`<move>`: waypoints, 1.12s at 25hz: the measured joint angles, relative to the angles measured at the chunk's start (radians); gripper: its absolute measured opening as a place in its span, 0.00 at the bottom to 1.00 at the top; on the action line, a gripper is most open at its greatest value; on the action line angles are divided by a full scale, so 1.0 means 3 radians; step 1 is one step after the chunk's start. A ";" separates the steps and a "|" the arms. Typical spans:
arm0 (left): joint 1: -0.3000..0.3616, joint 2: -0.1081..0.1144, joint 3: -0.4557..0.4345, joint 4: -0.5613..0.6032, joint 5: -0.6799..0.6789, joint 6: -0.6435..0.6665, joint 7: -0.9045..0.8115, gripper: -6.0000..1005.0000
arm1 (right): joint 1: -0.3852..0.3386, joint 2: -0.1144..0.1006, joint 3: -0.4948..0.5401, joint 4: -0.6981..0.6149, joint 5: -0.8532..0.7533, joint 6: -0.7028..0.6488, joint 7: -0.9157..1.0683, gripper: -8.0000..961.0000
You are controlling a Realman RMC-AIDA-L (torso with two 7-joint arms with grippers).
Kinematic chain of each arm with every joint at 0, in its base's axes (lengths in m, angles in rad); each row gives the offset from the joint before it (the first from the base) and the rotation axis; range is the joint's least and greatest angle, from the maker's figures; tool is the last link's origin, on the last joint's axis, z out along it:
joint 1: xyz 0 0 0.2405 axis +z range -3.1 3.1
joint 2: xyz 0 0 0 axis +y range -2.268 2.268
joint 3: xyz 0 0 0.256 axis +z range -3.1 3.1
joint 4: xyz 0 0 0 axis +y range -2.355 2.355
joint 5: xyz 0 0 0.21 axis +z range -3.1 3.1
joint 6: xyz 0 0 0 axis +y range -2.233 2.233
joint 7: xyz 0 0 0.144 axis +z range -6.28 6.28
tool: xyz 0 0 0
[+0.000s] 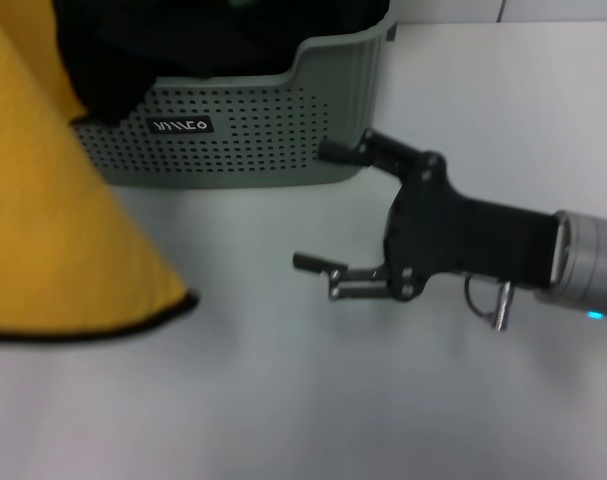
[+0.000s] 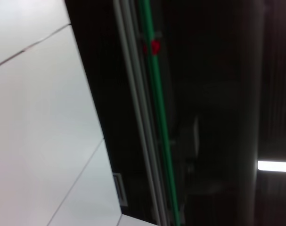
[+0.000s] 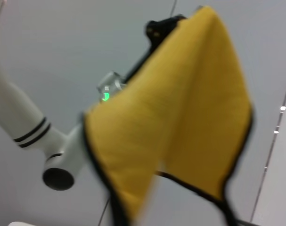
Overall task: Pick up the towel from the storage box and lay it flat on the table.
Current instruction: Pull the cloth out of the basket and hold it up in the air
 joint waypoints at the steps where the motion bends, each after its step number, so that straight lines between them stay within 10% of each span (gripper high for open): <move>1: -0.0021 0.0002 -0.0004 -0.0056 0.0003 0.0000 0.0002 0.02 | -0.0001 0.0000 -0.0053 0.0001 0.0016 -0.0012 -0.0028 0.91; 20: -0.0602 0.0007 0.0135 -0.0582 0.0366 0.0033 -0.0013 0.02 | 0.0182 0.0000 -0.0609 0.0124 0.0700 -0.0593 -0.0484 0.91; 28: -0.0624 0.0010 0.0146 -0.0551 0.0362 0.0110 -0.0043 0.02 | 0.0164 0.0000 -0.0614 0.0168 0.0703 -0.0661 -0.0469 0.45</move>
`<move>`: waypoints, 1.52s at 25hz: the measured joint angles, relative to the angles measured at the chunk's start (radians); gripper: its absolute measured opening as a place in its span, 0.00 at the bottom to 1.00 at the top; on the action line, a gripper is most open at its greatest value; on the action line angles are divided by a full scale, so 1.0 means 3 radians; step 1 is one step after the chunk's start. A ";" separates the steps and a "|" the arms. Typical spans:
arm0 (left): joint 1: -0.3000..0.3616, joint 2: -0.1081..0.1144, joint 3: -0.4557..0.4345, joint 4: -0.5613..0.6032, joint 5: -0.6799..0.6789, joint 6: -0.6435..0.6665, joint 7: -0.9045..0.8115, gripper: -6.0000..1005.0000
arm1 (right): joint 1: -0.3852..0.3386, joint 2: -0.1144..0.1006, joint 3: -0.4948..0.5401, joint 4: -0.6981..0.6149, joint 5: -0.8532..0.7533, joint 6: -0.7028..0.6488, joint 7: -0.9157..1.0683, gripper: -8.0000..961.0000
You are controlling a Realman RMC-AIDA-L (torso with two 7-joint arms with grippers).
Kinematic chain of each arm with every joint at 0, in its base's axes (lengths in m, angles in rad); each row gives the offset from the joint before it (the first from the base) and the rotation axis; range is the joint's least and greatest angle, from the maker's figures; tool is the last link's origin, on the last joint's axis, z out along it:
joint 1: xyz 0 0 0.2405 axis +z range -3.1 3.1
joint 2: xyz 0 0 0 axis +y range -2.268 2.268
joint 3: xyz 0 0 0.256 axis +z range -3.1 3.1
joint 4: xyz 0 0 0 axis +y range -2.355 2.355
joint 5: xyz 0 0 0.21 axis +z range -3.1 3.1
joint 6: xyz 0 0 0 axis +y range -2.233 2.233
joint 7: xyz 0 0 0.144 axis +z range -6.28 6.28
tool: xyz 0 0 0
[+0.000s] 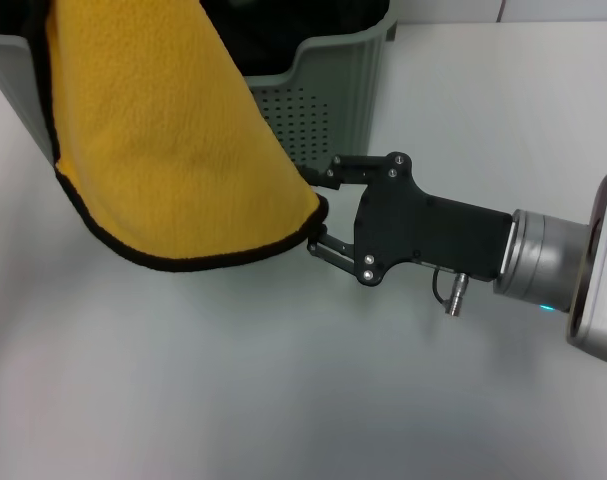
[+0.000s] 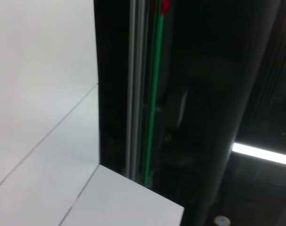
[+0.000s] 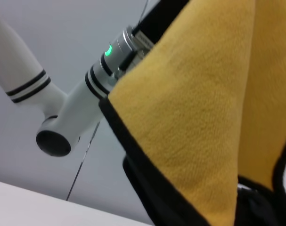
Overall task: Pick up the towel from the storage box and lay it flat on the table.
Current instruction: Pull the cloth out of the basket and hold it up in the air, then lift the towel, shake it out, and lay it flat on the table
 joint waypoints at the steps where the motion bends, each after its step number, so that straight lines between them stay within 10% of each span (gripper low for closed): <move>1: -0.0004 0.0000 0.0000 0.0001 0.0000 0.0003 0.0000 0.02 | 0.0005 0.0000 -0.0005 0.0009 0.0000 -0.0015 0.0000 0.44; 29: 0.0080 0.0008 -0.0020 -0.0046 0.0118 0.0018 0.0027 0.07 | 0.0002 -0.0002 0.0023 -0.0037 0.0004 -0.0024 0.0039 0.04; 38: 0.0255 0.0186 -0.0323 -0.1002 0.0442 -0.0117 0.0559 0.10 | -0.0201 -0.0037 0.0257 -0.0572 -0.0172 0.0007 0.0129 0.02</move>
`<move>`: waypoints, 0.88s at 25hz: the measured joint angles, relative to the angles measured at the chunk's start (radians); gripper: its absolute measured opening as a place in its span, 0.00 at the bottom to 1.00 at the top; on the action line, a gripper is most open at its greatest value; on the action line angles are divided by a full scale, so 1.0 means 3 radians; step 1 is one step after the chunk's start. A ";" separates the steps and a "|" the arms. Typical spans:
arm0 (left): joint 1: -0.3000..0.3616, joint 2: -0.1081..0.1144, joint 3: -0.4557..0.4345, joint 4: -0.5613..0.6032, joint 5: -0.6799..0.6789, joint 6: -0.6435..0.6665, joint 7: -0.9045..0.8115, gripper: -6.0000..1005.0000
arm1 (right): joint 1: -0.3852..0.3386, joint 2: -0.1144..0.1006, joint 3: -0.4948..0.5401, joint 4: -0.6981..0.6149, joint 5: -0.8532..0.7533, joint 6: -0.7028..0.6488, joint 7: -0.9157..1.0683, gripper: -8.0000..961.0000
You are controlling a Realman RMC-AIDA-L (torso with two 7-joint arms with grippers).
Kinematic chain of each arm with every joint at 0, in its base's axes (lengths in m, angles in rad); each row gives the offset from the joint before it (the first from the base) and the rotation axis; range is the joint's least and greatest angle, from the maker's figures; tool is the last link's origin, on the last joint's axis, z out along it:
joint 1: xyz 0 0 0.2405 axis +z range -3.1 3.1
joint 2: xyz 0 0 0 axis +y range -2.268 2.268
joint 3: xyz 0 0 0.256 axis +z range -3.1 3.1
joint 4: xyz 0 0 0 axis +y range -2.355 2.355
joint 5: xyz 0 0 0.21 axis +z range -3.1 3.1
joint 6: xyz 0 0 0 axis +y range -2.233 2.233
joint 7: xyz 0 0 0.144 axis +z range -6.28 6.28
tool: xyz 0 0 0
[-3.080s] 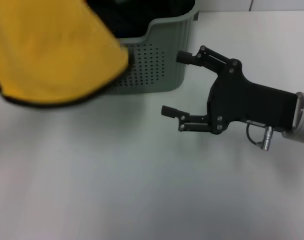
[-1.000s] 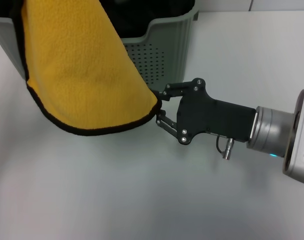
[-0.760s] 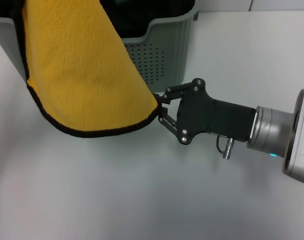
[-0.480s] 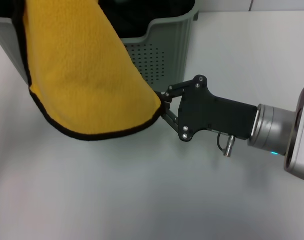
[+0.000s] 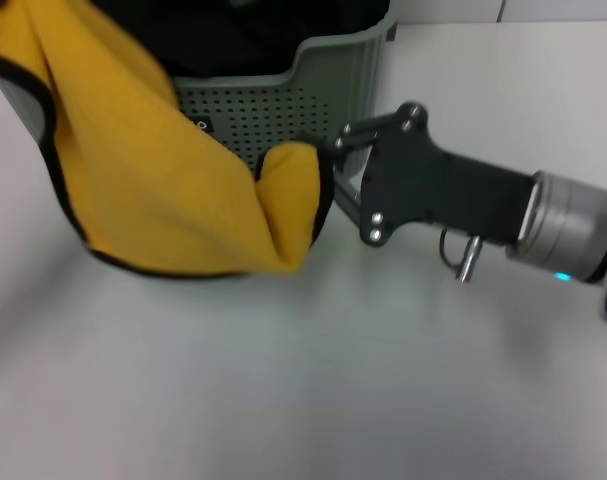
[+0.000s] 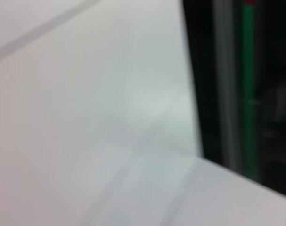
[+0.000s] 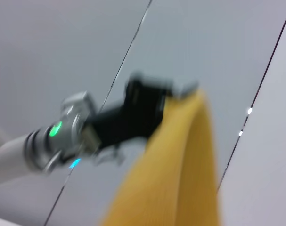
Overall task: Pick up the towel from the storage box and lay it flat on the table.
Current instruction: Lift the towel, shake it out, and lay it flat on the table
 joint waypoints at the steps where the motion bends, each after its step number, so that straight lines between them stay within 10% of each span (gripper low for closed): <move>1: 0.0028 0.0012 -0.0012 -0.0118 0.0007 -0.0092 0.0125 0.10 | -0.0053 -0.0002 0.0081 -0.0138 -0.0075 0.0000 0.0034 0.02; 9: -0.0068 -0.0069 0.0016 -0.0241 0.0766 -0.0740 0.0667 0.12 | -0.0178 0.0009 0.0658 -0.0974 -0.0228 -0.0048 0.0472 0.03; 22: -0.0132 -0.0207 0.0007 -0.0331 0.1070 -0.0862 0.1224 0.66 | -0.0122 0.0021 0.0762 -0.2108 -0.0546 -0.1324 0.0589 0.04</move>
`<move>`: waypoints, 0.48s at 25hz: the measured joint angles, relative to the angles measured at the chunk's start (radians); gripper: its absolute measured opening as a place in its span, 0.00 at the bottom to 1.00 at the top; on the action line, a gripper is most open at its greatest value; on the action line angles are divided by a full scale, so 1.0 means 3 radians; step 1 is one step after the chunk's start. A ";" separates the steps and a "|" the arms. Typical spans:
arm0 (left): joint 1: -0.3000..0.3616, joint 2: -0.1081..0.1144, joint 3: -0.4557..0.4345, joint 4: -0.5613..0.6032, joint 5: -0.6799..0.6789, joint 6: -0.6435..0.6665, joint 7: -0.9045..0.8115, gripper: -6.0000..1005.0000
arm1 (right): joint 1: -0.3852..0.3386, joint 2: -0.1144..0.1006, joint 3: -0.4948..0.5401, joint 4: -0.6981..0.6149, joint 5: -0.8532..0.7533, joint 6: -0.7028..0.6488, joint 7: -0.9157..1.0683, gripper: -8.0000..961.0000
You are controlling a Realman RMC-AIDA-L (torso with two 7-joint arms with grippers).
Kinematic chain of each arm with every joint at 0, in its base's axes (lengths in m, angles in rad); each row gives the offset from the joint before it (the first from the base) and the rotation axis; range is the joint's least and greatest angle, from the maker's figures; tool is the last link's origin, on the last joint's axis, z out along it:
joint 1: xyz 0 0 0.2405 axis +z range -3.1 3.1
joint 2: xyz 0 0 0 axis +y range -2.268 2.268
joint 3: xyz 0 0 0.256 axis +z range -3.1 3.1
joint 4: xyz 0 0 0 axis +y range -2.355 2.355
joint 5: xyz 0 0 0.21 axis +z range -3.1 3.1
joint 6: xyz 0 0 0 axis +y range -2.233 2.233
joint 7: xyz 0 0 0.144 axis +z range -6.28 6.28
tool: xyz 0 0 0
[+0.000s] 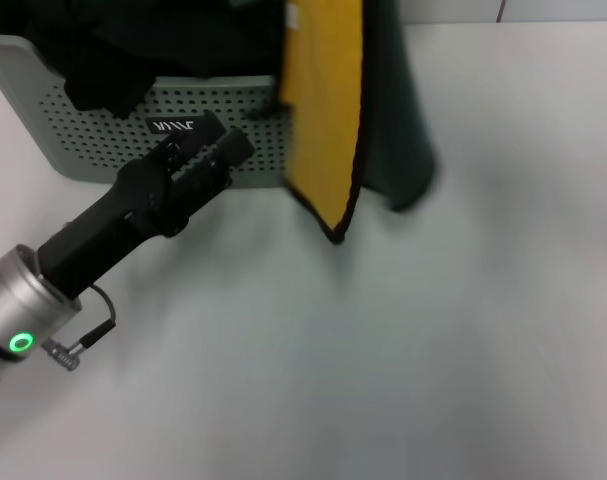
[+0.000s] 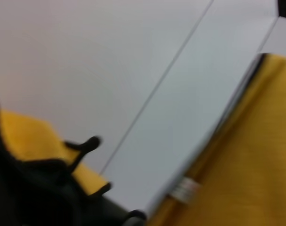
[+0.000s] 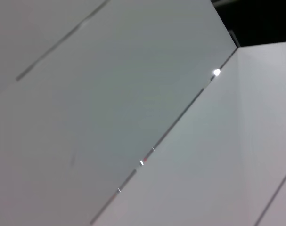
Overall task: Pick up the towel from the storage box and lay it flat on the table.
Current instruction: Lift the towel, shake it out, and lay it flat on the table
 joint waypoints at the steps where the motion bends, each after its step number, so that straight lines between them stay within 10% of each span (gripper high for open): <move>1: 0.0019 -0.0002 0.0002 0.0003 0.0002 0.0077 0.0058 0.67 | 0.0007 0.0002 -0.0013 -0.0035 -0.0020 -0.0092 -0.0008 0.04; 12: 0.0122 -0.0031 0.0027 -0.0169 -0.0069 0.0277 0.1049 0.70 | 0.0401 0.0011 -0.0100 -0.0063 -0.0120 -0.0829 -0.0043 0.04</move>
